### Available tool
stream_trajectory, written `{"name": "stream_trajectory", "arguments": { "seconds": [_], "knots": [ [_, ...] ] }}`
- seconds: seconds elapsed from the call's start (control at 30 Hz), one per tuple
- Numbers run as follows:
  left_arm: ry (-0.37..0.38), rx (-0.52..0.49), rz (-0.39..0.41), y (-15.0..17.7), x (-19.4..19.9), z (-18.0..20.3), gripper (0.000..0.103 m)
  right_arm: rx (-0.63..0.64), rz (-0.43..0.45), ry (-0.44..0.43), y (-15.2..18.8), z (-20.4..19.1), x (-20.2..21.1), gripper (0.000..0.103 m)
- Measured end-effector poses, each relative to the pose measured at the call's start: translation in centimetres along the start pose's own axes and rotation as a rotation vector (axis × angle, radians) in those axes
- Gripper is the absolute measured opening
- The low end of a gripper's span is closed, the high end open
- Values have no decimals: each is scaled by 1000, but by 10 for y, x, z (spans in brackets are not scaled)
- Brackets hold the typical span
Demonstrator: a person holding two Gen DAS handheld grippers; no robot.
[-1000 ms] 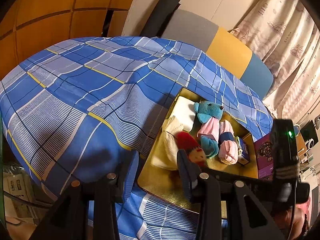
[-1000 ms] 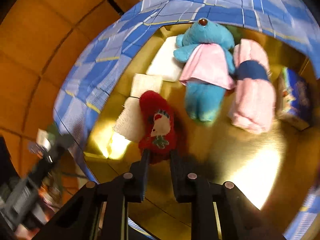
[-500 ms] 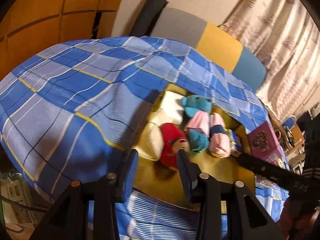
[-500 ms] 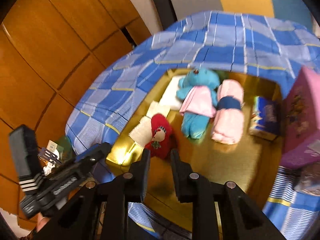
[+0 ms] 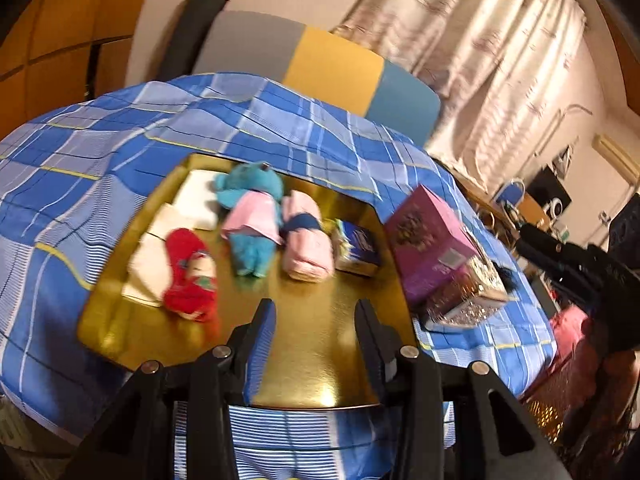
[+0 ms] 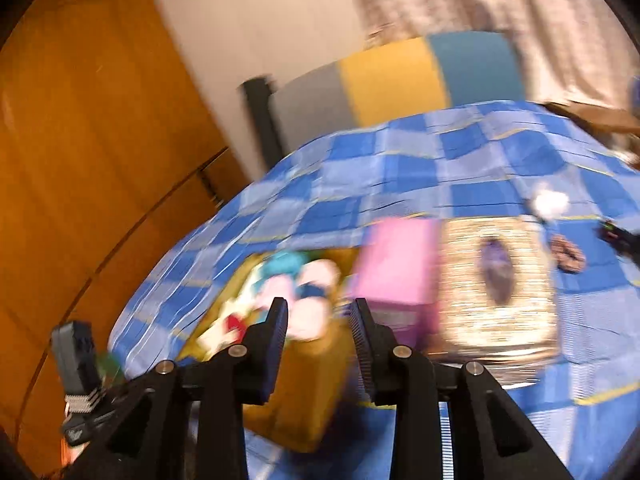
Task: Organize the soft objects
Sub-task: 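Move both tools back to the white gloves and brown scrunchie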
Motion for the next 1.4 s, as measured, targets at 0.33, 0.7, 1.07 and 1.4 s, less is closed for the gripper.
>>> {"name": "stream_trajectory", "arguments": {
  "seconds": [0.33, 0.7, 1.07, 1.4],
  "knots": [
    [103, -78, -91, 13, -33, 58, 41, -141, -39, 310, 4, 184, -16, 57],
    [114, -99, -172, 14, -69, 97, 41, -142, -165, 390, 0, 279, -89, 64],
    [137, -83, -176, -15, -81, 129, 41, 38, -262, 391, -42, 286, -198, 77],
    [174, -178, -186, -57, -109, 190, 41, 92, -228, 324, -38, 272, -219, 56]
  ]
}}
Point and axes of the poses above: each gripper's, at about its wrist camera, not at the fingertips, and x roughly against the way its jaws point, z to its right, y to its underside, the point moved 8 cm from there along -x, roughly the way its jaws point, and after that the axes turned 14 degrees about y, right-handed, at the moved point
